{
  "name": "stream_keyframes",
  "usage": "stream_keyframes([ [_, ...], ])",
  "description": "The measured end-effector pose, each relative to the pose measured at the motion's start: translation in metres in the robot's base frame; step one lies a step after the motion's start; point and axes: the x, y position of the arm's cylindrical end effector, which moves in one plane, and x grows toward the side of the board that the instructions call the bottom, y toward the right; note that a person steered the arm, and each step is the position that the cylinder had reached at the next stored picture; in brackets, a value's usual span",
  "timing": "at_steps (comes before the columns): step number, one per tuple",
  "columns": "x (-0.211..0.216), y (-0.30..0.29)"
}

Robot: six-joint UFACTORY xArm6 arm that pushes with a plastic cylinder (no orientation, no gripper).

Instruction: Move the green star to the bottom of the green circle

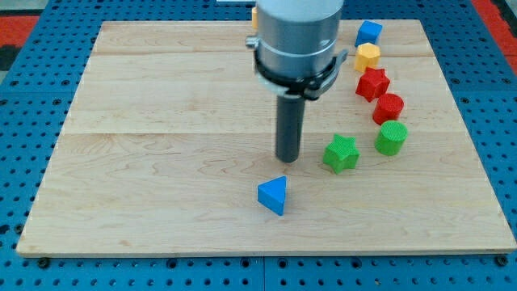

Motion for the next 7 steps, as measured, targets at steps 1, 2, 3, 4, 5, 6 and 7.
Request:
stream_keyframes([
  [1,-0.016,0.049],
  [2,0.014,0.062],
  [3,0.031,0.082],
  [4,0.046,0.044],
  [5,0.073,0.035],
  [6,0.063,0.080],
  [7,0.052,0.092],
])
